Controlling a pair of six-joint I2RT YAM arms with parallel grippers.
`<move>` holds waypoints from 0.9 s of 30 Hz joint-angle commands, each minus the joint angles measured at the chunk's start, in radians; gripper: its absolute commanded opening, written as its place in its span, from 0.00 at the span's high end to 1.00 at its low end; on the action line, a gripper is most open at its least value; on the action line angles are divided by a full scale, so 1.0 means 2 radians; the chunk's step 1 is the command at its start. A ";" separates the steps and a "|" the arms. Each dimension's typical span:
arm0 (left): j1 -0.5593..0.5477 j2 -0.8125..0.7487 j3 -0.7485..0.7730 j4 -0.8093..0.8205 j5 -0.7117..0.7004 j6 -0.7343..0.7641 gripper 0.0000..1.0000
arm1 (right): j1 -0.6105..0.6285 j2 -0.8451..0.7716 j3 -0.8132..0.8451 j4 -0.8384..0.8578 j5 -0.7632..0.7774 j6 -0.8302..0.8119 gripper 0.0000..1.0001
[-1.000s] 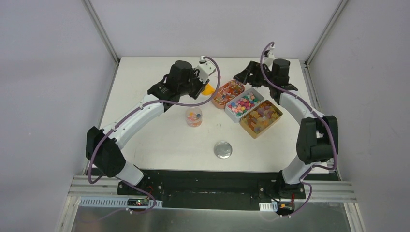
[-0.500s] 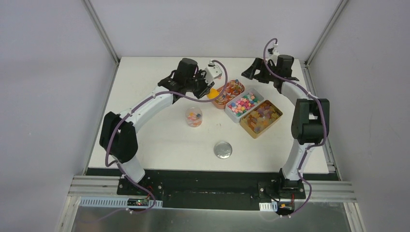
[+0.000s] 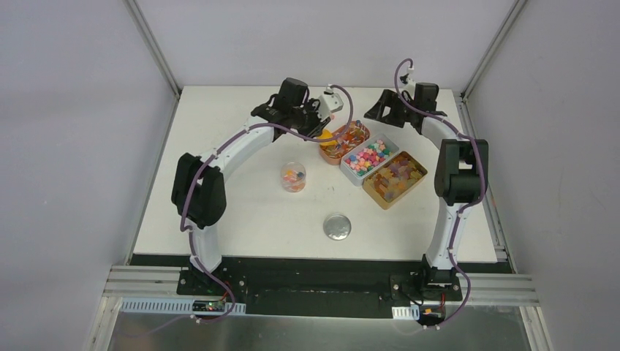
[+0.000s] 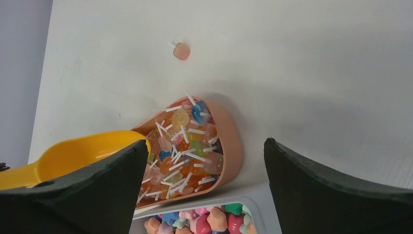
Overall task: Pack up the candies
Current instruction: Scoop the fake candies from the storage box.
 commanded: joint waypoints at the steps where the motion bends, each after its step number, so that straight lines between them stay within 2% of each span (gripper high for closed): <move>1: 0.002 0.016 0.029 -0.019 0.022 0.023 1.00 | -0.001 -0.010 -0.012 0.014 -0.008 -0.011 0.09; 14: 0.002 0.062 0.044 -0.018 0.057 0.040 1.00 | -0.001 -0.012 -0.016 0.014 0.001 -0.006 0.13; 27: 0.002 0.048 -0.025 0.045 0.036 0.042 1.00 | -0.002 -0.018 -0.036 0.026 0.001 -0.006 0.14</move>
